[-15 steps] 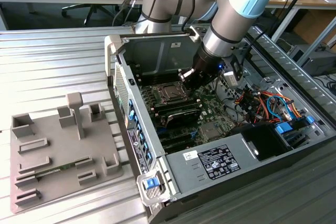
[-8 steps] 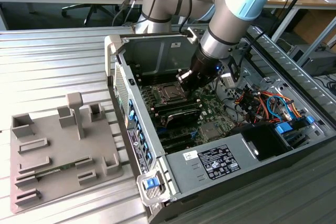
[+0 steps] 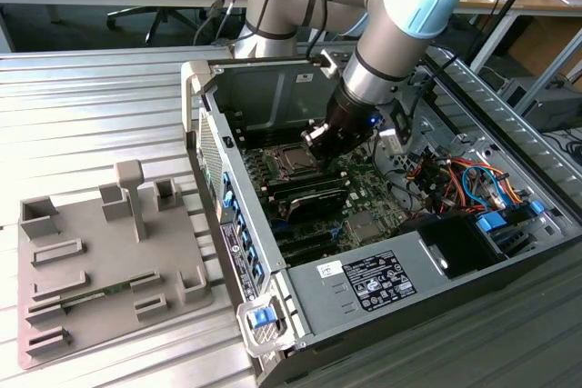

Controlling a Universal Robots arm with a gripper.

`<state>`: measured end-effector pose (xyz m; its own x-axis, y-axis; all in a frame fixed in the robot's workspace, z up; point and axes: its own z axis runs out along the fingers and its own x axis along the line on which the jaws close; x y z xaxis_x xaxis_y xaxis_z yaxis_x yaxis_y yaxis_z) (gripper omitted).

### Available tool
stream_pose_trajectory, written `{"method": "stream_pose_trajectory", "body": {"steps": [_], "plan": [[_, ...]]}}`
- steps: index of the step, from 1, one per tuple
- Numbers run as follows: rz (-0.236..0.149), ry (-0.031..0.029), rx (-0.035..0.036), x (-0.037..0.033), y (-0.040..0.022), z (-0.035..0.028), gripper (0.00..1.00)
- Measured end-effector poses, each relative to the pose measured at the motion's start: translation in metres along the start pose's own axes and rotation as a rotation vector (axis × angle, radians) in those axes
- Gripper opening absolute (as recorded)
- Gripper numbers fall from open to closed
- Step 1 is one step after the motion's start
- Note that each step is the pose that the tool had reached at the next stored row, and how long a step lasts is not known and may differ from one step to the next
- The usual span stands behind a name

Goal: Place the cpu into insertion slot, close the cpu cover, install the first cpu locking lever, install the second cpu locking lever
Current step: 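Install the second cpu locking lever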

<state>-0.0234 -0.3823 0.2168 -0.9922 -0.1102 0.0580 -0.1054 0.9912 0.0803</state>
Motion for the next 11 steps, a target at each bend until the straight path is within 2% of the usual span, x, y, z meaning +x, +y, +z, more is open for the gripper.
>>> {"method": "stream_pose_trajectory", "body": {"steps": [11], "plan": [[0.0, -0.0001, -0.0003, 0.0015, 0.0, 0.0028, 0.11]]}}
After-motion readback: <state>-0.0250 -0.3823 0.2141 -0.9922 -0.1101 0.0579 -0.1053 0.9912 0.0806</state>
